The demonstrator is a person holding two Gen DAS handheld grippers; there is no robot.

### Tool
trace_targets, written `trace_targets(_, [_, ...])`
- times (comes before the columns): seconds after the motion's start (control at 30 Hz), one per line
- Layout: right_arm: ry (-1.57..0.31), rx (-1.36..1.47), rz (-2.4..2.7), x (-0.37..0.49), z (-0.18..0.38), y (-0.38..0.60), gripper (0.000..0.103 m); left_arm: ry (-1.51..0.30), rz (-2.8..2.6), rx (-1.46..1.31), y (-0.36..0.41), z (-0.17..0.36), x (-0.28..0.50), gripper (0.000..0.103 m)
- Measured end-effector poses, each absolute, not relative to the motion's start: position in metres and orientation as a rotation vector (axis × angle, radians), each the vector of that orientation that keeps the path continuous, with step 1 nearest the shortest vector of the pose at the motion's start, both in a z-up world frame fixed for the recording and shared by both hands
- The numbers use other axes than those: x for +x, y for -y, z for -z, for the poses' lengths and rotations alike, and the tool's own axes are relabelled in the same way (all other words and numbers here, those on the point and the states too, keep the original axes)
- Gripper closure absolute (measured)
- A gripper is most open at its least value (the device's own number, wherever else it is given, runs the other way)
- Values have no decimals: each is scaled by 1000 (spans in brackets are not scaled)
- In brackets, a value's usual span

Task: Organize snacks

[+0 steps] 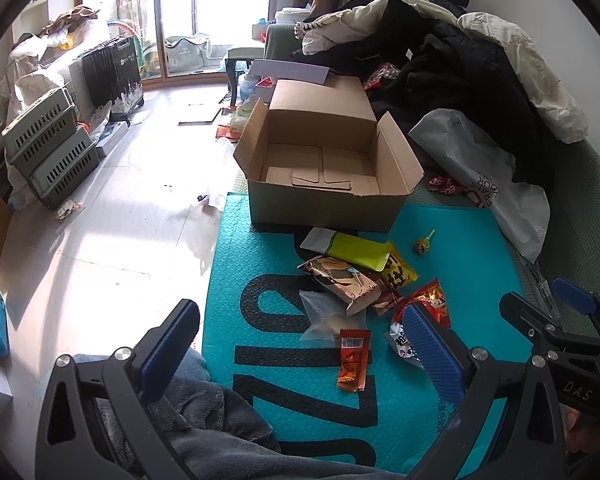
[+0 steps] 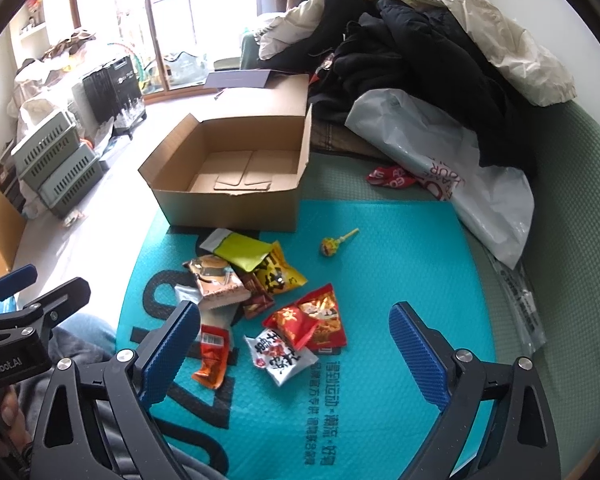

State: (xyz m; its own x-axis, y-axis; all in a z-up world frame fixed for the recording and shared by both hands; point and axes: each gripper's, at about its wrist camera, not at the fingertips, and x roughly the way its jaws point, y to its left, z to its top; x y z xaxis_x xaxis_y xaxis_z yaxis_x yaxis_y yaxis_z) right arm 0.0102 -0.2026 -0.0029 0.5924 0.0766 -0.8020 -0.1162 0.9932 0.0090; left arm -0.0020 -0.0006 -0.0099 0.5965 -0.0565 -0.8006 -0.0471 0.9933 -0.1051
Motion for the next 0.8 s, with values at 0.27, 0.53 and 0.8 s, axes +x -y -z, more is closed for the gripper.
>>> trace_targets(0.27, [-930, -45, -111, 10, 4, 203, 6, -931, 6, -117, 2, 8, -1, 0])
trace_targets(0.53, [-930, -44, -112, 9, 3, 204, 6, -928, 7, -116, 3, 6, -2, 0])
trace_targets(0.8, [-926, -43, -115, 8, 3, 205, 6, -917, 4, -117, 5, 2, -6, 0])
